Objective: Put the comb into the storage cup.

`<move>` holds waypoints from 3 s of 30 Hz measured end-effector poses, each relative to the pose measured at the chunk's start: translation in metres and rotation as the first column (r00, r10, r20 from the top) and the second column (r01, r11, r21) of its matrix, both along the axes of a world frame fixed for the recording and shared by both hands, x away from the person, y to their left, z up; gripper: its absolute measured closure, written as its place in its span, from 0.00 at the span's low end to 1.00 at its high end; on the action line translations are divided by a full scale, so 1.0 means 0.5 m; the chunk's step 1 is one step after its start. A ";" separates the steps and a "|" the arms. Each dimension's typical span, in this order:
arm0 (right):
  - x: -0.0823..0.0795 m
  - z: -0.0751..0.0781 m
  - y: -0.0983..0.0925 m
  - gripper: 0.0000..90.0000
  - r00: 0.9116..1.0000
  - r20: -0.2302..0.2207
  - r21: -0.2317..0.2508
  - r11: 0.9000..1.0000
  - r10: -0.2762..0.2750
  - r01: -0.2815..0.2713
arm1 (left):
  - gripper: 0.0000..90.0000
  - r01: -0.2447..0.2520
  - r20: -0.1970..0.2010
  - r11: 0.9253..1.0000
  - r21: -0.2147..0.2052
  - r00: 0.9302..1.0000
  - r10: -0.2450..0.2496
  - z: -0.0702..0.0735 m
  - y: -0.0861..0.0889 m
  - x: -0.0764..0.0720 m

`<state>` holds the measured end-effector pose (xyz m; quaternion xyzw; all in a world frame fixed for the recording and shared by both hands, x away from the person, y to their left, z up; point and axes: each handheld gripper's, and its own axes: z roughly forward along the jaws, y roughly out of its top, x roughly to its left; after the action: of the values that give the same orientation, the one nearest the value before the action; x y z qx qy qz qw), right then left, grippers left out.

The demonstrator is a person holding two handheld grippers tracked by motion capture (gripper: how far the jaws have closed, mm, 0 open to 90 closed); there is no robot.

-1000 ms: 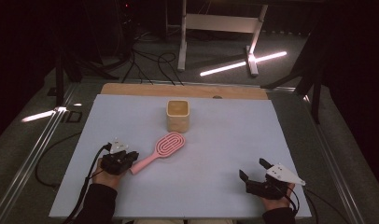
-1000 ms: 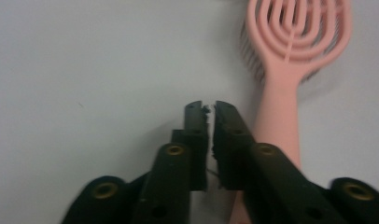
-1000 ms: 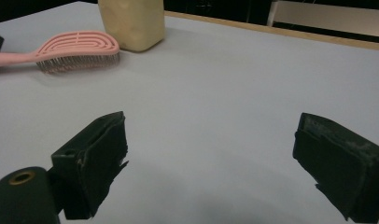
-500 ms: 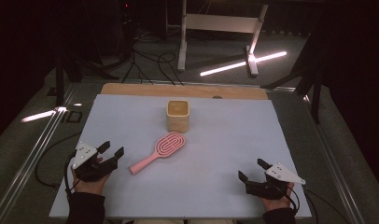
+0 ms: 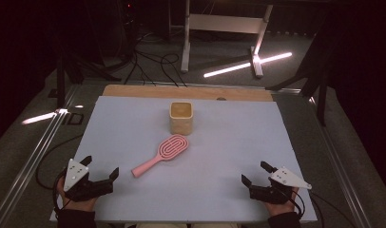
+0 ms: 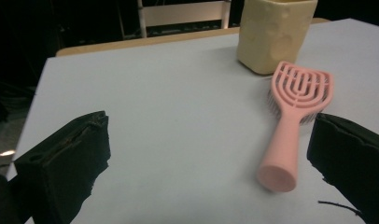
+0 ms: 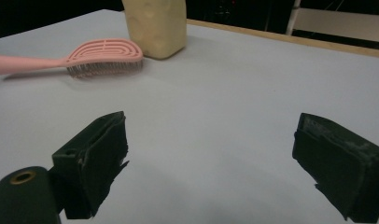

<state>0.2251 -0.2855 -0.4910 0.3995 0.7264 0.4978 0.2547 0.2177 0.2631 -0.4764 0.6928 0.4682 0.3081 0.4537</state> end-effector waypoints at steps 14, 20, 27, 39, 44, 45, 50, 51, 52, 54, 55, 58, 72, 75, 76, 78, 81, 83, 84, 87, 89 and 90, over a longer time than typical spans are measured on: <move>0.001 0.001 0.008 0.11 1.000 0.016 0.002 1.000 0.011 -0.011 | 0.00 0.026 -0.022 1.000 -0.012 0.999 -0.026 -0.016 -0.011 0.012; 0.004 -0.001 0.005 0.11 1.000 0.012 0.006 1.000 -0.003 0.003 | 0.00 0.035 -0.038 0.999 -0.023 0.999 -0.035 -0.019 -0.019 0.016; 0.005 -0.004 0.004 0.11 1.000 0.007 0.006 1.000 -0.013 0.013 | 0.00 0.058 -0.077 0.998 -0.033 0.995 -0.060 -0.019 -0.036 0.021; 0.005 -0.007 -0.001 0.11 1.000 0.003 0.014 0.999 -0.029 0.029 | 0.00 0.089 -0.089 0.996 -0.007 0.992 -0.089 0.021 -0.069 0.056; 0.005 -0.007 -0.001 0.11 1.000 0.001 0.011 0.999 -0.030 0.030 | 0.00 0.114 -0.102 0.993 0.006 0.988 -0.113 0.042 -0.087 0.080; 0.005 -0.007 -0.001 0.11 1.000 0.001 0.011 0.999 -0.030 0.030 | 0.00 0.114 -0.102 0.993 0.006 0.988 -0.113 0.042 -0.087 0.080; 0.005 -0.007 -0.002 0.11 1.000 0.000 0.017 0.999 -0.031 0.031 | 0.00 0.147 -0.141 0.987 0.058 0.980 -0.138 0.055 -0.118 0.111; 0.005 -0.007 -0.003 0.11 0.999 0.000 0.017 0.999 -0.032 0.032 | 0.00 0.147 -0.141 0.987 0.058 0.980 -0.138 0.055 -0.118 0.111; 0.005 -0.007 -0.003 0.11 1.000 -0.001 0.019 0.999 -0.031 0.031 | 0.00 0.157 -0.167 0.985 0.078 0.976 -0.143 0.057 -0.129 0.122; 0.005 -0.007 -0.004 0.11 1.000 0.000 0.015 0.999 -0.032 0.032 | 0.00 0.162 -0.178 0.983 0.090 0.973 -0.145 0.058 -0.134 0.128; 0.005 -0.007 -0.004 0.11 1.000 0.000 0.015 0.999 -0.032 0.032 | 0.00 0.166 -0.191 0.981 0.103 0.971 -0.145 0.059 -0.139 0.133; 0.005 -0.006 -0.005 0.11 0.999 -0.002 0.018 0.999 -0.036 0.036 | 0.00 0.188 -0.232 0.973 0.134 0.960 -0.154 0.058 -0.160 0.156; 0.007 -0.007 -0.008 0.11 0.999 -0.001 0.023 0.999 -0.041 0.041 | 0.00 0.239 -0.375 0.945 0.223 0.916 -0.143 0.042 -0.221 0.225; 0.006 -0.007 -0.009 0.11 0.999 -0.003 0.021 0.999 -0.042 0.042 | 0.00 0.249 -0.397 0.941 0.231 0.907 -0.143 0.038 -0.230 0.232; 0.006 -0.007 -0.009 0.11 0.999 -0.003 0.023 0.999 -0.044 0.044 | 0.00 0.249 -0.397 0.941 0.231 0.907 -0.143 0.038 -0.230 0.232; 0.006 -0.006 -0.010 0.11 0.999 -0.002 0.023 0.999 -0.045 0.045 | 0.00 0.270 -0.439 0.930 0.251 0.888 -0.139 0.029 -0.250 0.244; 0.006 -0.006 -0.011 0.11 0.999 -0.002 0.024 0.999 -0.045 0.045 | 0.00 0.278 -0.461 0.926 0.254 0.877 -0.137 0.023 -0.259 0.250; 0.005 -0.005 -0.011 0.11 0.999 0.000 0.023 0.999 -0.046 0.046 | 0.00 0.294 -0.492 0.920 0.261 0.860 -0.135 0.014 -0.269 0.255; 0.005 -0.005 -0.012 0.11 0.999 -0.001 0.022 0.999 -0.048 0.048 | 0.00 0.297 -0.500 0.917 0.267 0.856 -0.132 0.011 -0.272 0.256; 0.005 -0.005 -0.013 0.11 0.999 -0.001 0.023 0.999 -0.049 0.049 | 0.00 0.316 -0.523 0.904 0.288 0.842 -0.128 0.004 -0.278 0.259; 0.005 -0.005 -0.014 0.11 0.999 -0.003 0.024 0.998 -0.052 0.052 | 0.00 0.341 -0.555 0.891 0.301 0.822 -0.128 -0.002 -0.285 0.262; 0.006 -0.005 -0.014 0.11 0.999 -0.003 0.025 0.998 -0.050 0.050 | 0.00 0.349 -0.564 0.888 0.300 0.816 -0.131 -0.003 -0.287 0.263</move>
<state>0.2278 -0.2926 -0.4935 0.4214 0.7100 0.5000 0.2614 0.3493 0.1197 -0.4778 0.8808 0.4106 0.1313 0.1959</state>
